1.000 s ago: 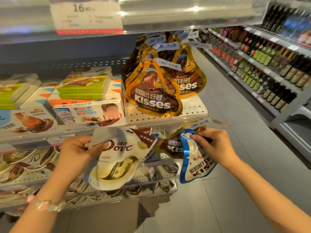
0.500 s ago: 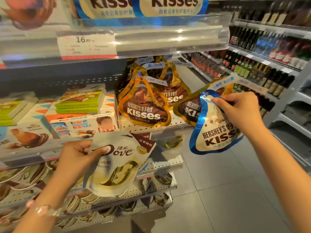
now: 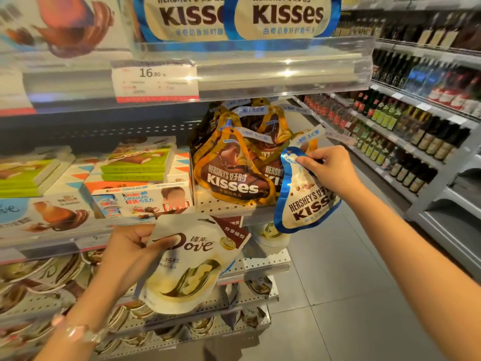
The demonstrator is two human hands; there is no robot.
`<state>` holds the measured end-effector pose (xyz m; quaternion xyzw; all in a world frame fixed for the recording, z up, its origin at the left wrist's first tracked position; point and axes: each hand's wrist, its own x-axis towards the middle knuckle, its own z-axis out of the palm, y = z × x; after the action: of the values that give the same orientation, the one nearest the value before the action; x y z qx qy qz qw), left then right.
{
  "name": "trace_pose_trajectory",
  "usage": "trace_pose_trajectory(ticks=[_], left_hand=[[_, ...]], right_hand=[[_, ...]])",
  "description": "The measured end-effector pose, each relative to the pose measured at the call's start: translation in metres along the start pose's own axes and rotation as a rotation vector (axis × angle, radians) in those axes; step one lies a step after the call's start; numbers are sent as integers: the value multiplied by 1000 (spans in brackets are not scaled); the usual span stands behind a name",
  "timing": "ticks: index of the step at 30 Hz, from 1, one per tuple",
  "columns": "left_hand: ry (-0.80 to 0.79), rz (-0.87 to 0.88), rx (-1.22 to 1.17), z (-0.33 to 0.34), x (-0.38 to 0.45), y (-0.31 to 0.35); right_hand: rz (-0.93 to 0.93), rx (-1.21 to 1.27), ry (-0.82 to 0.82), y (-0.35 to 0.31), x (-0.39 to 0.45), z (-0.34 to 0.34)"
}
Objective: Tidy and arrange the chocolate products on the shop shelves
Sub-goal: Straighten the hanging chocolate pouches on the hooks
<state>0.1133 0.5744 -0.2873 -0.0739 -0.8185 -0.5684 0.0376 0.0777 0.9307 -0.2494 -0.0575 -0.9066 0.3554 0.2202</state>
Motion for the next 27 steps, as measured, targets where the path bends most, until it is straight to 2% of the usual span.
trace_pose_trajectory(ticks=[5, 10, 17, 23, 27], left_hand=[[-16, 38, 10, -1, -4, 2], [6, 2, -23, 2, -6, 0], [-6, -27, -60, 7, -8, 3], [18, -22, -47, 5, -7, -1], [27, 11, -10, 4, -7, -3]], right_hand=[[-19, -27, -55, -3, 2, -2], [-20, -28, -28, 0, -4, -5], [16, 52, 94, 4, -19, -9], [-64, 176, 290, 16, -48, -10], [12, 177, 287, 32, -69, -1]])
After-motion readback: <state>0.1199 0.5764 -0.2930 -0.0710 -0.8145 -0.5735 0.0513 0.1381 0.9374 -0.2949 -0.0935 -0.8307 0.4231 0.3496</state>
